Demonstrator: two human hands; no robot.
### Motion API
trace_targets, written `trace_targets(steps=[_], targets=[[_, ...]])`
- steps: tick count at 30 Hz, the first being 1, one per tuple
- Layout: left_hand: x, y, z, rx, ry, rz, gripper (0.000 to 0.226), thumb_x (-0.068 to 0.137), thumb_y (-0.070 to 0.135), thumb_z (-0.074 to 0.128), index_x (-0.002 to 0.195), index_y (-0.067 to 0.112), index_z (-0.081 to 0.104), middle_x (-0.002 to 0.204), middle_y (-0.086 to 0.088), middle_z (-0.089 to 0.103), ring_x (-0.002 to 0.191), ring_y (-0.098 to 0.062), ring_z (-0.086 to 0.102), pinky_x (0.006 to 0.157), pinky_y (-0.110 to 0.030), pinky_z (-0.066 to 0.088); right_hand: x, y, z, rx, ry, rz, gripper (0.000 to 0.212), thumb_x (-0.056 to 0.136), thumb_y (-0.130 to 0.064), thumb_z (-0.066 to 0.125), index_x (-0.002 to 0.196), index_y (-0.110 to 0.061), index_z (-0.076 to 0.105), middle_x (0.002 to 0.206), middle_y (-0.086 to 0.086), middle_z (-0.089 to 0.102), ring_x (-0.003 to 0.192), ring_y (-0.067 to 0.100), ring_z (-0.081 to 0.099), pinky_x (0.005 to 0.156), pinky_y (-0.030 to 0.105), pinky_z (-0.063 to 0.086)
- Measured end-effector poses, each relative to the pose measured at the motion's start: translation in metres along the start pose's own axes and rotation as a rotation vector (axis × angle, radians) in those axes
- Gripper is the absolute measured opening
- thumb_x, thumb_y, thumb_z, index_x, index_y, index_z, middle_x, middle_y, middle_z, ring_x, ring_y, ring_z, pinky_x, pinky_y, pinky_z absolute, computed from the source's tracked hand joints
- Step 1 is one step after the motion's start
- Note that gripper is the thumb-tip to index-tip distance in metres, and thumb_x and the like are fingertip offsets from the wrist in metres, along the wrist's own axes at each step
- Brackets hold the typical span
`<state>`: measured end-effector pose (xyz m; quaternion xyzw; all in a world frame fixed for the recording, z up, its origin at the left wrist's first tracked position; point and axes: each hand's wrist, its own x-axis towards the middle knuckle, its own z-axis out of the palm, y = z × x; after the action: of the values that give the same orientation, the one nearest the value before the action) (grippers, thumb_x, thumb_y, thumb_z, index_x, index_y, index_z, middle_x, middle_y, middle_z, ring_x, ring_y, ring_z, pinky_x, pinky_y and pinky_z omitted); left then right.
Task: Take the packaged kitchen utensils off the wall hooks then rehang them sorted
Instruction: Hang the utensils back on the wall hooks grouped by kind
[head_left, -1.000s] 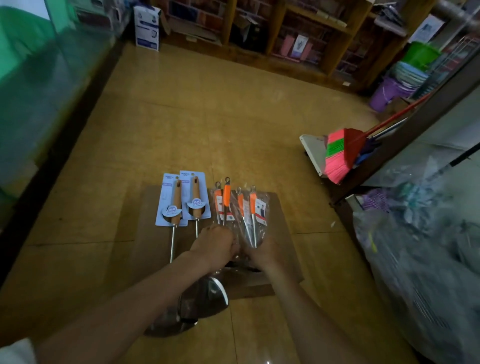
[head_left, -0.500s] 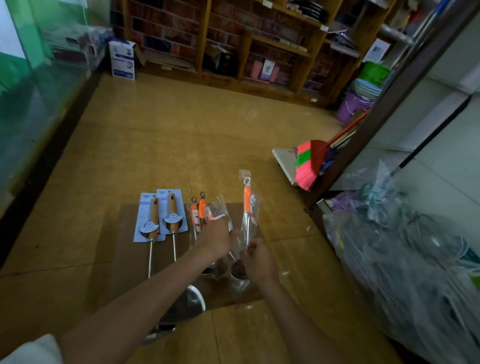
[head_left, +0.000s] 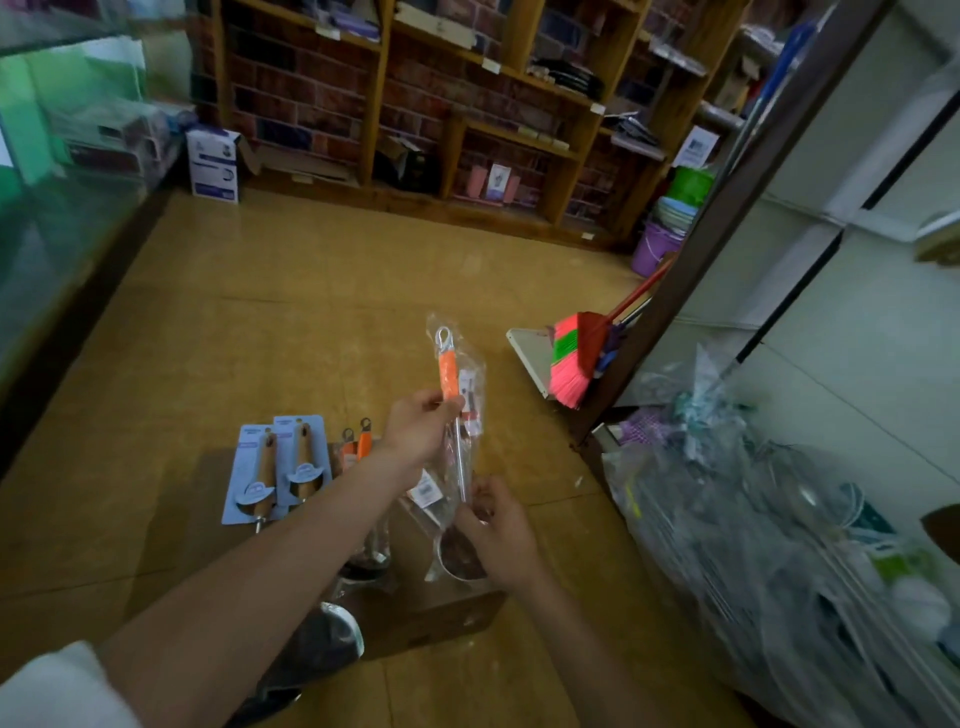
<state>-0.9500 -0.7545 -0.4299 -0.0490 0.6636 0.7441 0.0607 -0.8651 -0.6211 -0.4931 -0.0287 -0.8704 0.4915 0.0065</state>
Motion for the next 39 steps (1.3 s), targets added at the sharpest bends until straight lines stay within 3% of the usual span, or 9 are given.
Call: trace_targets(steps=[3, 9, 12, 15, 18, 22, 28, 34, 39], targets=[[-0.018, 0.025, 0.029, 0.021, -0.026, 0.062, 0.012, 0.091, 0.019, 0.069, 0.099, 0.013, 0.064, 0.084, 0.004, 0.064, 0.070, -0.009, 0.056, 0.050, -0.026, 0.047, -0.026, -0.011, -0.033, -0.013, 0.024, -0.005, 0.026, 0.094, -0.034, 0.066, 0.115, -0.029, 0.052, 0.101, -0.009, 0.064, 0.096, 0.008, 0.063, 0.072, 0.015, 0.047], [-0.084, 0.079, 0.146, 0.043, -0.176, 0.220, 0.013, 0.091, 0.015, 0.068, 0.079, 0.019, 0.067, 0.081, -0.004, 0.066, 0.071, -0.014, 0.059, 0.043, -0.032, 0.055, -0.101, -0.032, -0.130, -0.424, 0.337, -0.056, 0.068, 0.083, -0.057, 0.067, 0.139, -0.032, 0.037, 0.122, -0.012, 0.048, 0.108, 0.011, 0.054, 0.083, 0.029, 0.046], [-0.134, 0.102, 0.217, 0.039, -0.280, 0.291, 0.011, 0.090, 0.016, 0.069, 0.078, 0.018, 0.069, 0.083, -0.012, 0.066, 0.070, -0.017, 0.062, 0.047, -0.034, 0.056, -0.147, -0.033, -0.188, -0.489, 0.497, -0.022, 0.060, 0.087, -0.048, 0.063, 0.138, -0.031, 0.035, 0.124, -0.009, 0.044, 0.114, 0.015, 0.053, 0.085, 0.027, 0.041], [-0.199, 0.124, 0.288, 0.002, -0.399, 0.342, 0.004, 0.092, 0.013, 0.067, 0.090, 0.011, 0.070, 0.072, -0.004, 0.062, 0.051, -0.002, 0.055, 0.036, -0.022, 0.045, -0.200, -0.026, -0.250, -0.475, 0.654, -0.020, 0.058, 0.090, -0.045, 0.061, 0.140, -0.028, 0.037, 0.127, -0.007, 0.045, 0.110, 0.014, 0.054, 0.081, 0.025, 0.040], [-0.270, 0.144, 0.351, -0.060, -0.543, 0.370, 0.006, 0.092, 0.011, 0.066, 0.094, 0.008, 0.070, 0.069, 0.002, 0.065, 0.052, -0.002, 0.059, 0.036, -0.020, 0.045, -0.258, -0.020, -0.310, -0.481, 0.802, 0.013, 0.061, 0.090, -0.042, 0.064, 0.143, -0.025, 0.037, 0.130, -0.005, 0.045, 0.112, 0.014, 0.052, 0.084, 0.024, 0.041], [-0.361, 0.167, 0.424, -0.097, -0.715, 0.388, 0.013, 0.091, 0.014, 0.068, 0.101, 0.007, 0.072, 0.086, -0.007, 0.073, 0.069, -0.020, 0.070, 0.053, -0.033, 0.055, -0.334, -0.017, -0.384, -0.568, 1.012, 0.026, 0.061, 0.089, -0.040, 0.066, 0.141, -0.022, 0.040, 0.129, -0.004, 0.047, 0.115, 0.017, 0.052, 0.091, 0.029, 0.045], [-0.493, 0.184, 0.508, -0.133, -0.910, 0.414, 0.011, 0.092, 0.016, 0.067, 0.102, 0.009, 0.069, 0.091, -0.007, 0.072, 0.067, -0.016, 0.068, 0.057, -0.039, 0.060, -0.446, -0.004, -0.476, -0.576, 1.257, -0.003, 0.040, 0.096, -0.045, 0.056, 0.128, -0.024, 0.045, 0.119, -0.008, 0.051, 0.095, 0.016, 0.061, 0.080, 0.036, 0.053], [-0.590, 0.181, 0.577, -0.140, -1.055, 0.423, 0.014, 0.092, 0.019, 0.068, 0.102, 0.009, 0.071, 0.098, -0.012, 0.073, 0.086, -0.029, 0.071, 0.064, -0.047, 0.062, -0.537, 0.007, -0.547, -0.563, 1.418, 0.037, 0.038, 0.098, -0.043, 0.054, 0.128, -0.021, 0.046, 0.119, -0.004, 0.059, 0.101, 0.018, 0.061, 0.079, 0.036, 0.051], [-0.647, 0.172, 0.625, -0.138, -1.136, 0.433, 0.012, 0.090, 0.019, 0.070, 0.099, 0.011, 0.073, 0.096, -0.009, 0.074, 0.091, -0.028, 0.071, 0.073, -0.047, 0.061, -0.600, 0.019, -0.577, -0.540, 1.488, 0.075, 0.040, 0.099, -0.044, 0.054, 0.131, -0.022, 0.044, 0.120, -0.004, 0.061, 0.100, 0.018, 0.064, 0.074, 0.034, 0.051]])
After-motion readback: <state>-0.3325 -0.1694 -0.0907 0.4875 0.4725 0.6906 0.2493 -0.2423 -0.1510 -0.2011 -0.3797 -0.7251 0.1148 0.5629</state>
